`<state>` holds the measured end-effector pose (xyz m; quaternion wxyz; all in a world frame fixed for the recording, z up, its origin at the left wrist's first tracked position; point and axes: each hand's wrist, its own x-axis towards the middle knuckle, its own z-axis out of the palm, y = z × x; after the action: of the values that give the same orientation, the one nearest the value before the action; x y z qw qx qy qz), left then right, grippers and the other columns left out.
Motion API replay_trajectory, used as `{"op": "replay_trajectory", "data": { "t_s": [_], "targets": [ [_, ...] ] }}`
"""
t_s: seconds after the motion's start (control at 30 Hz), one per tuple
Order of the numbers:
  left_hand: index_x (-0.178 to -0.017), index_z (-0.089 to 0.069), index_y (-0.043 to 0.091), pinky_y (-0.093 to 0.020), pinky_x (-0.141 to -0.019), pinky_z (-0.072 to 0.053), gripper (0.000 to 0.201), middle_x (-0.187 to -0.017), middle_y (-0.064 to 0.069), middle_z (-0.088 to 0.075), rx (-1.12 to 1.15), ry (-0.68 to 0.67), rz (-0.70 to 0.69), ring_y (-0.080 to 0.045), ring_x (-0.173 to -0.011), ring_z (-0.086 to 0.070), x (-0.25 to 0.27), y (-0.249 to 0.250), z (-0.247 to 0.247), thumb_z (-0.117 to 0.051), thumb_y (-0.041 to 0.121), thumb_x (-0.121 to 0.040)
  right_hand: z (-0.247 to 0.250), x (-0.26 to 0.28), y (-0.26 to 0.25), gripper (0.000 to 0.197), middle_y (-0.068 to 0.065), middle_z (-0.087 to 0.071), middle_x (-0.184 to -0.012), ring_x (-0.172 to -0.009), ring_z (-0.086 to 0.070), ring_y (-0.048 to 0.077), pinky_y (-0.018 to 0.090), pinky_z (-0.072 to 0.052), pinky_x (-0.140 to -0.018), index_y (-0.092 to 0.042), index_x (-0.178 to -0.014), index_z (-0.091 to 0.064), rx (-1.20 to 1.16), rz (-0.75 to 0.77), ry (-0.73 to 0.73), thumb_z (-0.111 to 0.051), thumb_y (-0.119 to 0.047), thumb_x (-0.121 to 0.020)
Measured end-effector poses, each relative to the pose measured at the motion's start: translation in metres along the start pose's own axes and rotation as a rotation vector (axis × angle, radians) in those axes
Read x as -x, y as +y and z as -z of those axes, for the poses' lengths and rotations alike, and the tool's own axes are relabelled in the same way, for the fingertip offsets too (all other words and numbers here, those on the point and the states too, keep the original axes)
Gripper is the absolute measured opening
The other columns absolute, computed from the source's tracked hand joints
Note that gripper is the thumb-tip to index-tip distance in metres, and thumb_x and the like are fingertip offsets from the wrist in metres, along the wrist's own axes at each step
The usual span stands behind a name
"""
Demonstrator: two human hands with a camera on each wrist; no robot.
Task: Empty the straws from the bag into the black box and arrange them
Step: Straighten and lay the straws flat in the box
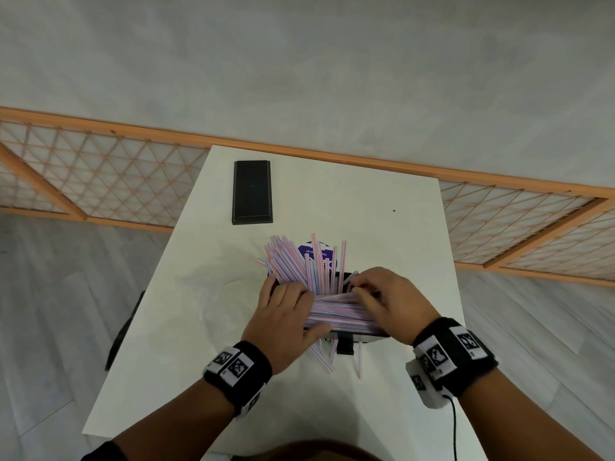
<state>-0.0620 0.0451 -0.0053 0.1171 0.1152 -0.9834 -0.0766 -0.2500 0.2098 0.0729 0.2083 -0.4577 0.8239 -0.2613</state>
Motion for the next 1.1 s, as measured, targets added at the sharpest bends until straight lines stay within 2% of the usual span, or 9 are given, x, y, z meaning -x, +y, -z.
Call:
{"op": "replay_trajectory", "data": {
  "t_s": [0.17,0.37,0.47,0.53,0.6,0.67,0.8,0.97,1.1],
  "targets": [
    [-0.135,-0.058,0.013,-0.048,-0.114,-0.035,0.060,-0.126,-0.002,-0.061,-0.009,-0.019,-0.123,-0.026,-0.113,-0.058,-0.011,0.012,0.002,-0.042,0.059,-0.101,-0.024,-0.017,0.012,0.026,0.008,-0.069,-0.112,-0.104,-0.063,0.027,0.033,-0.046,-0.089,-0.011,-0.108,-0.065,0.243,-0.180,-0.159,-0.040,-0.018,-0.104],
    [-0.140,-0.053,0.017,-0.040,-0.106,-0.041,0.072,-0.130,0.002,-0.061,0.074,-0.181,-0.082,-0.021,-0.117,-0.055,-0.019,0.019,-0.007,-0.033,0.072,-0.099,-0.029,-0.045,-0.006,0.029,0.017,-0.067,-0.114,-0.106,-0.064,0.035,0.034,-0.047,-0.082,-0.005,-0.115,-0.063,0.403,-0.333,-0.275,-0.039,-0.015,-0.103],
    [-0.139,-0.053,0.021,-0.040,-0.105,-0.042,0.072,-0.129,0.005,-0.061,0.067,-0.211,-0.090,-0.020,-0.118,-0.053,-0.020,0.017,-0.009,-0.031,0.076,-0.097,-0.032,-0.052,-0.007,0.021,0.009,-0.068,-0.090,-0.094,-0.067,0.031,0.029,-0.043,-0.071,-0.014,-0.093,-0.063,0.347,-0.429,-0.298,-0.049,-0.029,-0.097],
    [-0.135,-0.056,0.022,-0.039,-0.102,-0.043,0.070,-0.125,0.005,-0.062,0.053,-0.201,-0.100,-0.020,-0.114,-0.054,-0.020,0.016,-0.010,-0.031,0.076,-0.097,-0.034,-0.056,-0.009,0.025,-0.002,-0.055,-0.070,-0.082,-0.062,0.024,0.026,-0.043,-0.068,-0.016,-0.078,-0.056,0.274,-0.493,-0.328,-0.057,-0.036,-0.094],
    [-0.130,-0.058,0.022,-0.038,-0.100,-0.044,0.069,-0.121,0.006,-0.063,0.046,-0.189,-0.111,-0.019,-0.111,-0.055,-0.020,0.015,-0.012,-0.031,0.076,-0.097,-0.034,-0.061,-0.013,0.029,-0.003,-0.052,-0.067,-0.079,-0.057,0.022,0.024,-0.042,-0.062,-0.017,-0.071,-0.054,0.206,-0.559,-0.348,-0.063,-0.036,-0.091],
    [-0.126,-0.059,0.023,-0.038,-0.098,-0.045,0.067,-0.118,0.006,-0.063,0.050,-0.181,-0.119,-0.019,-0.108,-0.055,-0.020,0.014,-0.013,-0.032,0.077,-0.097,-0.034,-0.065,-0.015,0.024,0.000,-0.059,-0.072,-0.083,-0.059,0.024,0.023,-0.039,-0.055,-0.013,-0.078,-0.063,0.144,-0.579,-0.368,-0.066,-0.034,-0.089],
    [-0.124,-0.059,0.025,-0.039,-0.097,-0.045,0.066,-0.116,0.007,-0.062,0.060,-0.188,-0.121,-0.019,-0.106,-0.055,-0.020,0.014,-0.014,-0.028,0.078,-0.097,-0.030,-0.066,-0.018,0.027,0.014,-0.067,-0.107,-0.083,-0.062,0.025,0.024,-0.048,-0.063,-0.008,-0.117,-0.068,0.051,-0.638,-0.437,-0.063,-0.023,-0.094],
    [-0.127,-0.057,0.027,-0.039,-0.098,-0.043,0.066,-0.119,0.007,-0.062,0.071,-0.217,-0.118,-0.019,-0.108,-0.054,-0.021,0.014,-0.012,-0.028,0.077,-0.097,-0.031,-0.070,-0.019,0.013,0.007,-0.067,-0.081,-0.064,-0.059,0.021,0.024,-0.046,-0.056,-0.013,-0.096,-0.066,0.099,-0.640,-0.502,-0.057,-0.020,-0.091],
    [-0.128,-0.058,0.025,-0.040,-0.099,-0.044,0.067,-0.120,0.007,-0.062,0.083,-0.215,-0.119,-0.019,-0.109,-0.054,-0.020,0.013,-0.011,-0.029,0.077,-0.098,-0.030,-0.069,-0.021,0.027,0.015,-0.070,-0.109,-0.090,-0.060,0.028,0.028,-0.046,-0.070,-0.005,-0.116,-0.067,0.161,-0.534,-0.515,-0.054,-0.021,-0.098]
  ]
}}
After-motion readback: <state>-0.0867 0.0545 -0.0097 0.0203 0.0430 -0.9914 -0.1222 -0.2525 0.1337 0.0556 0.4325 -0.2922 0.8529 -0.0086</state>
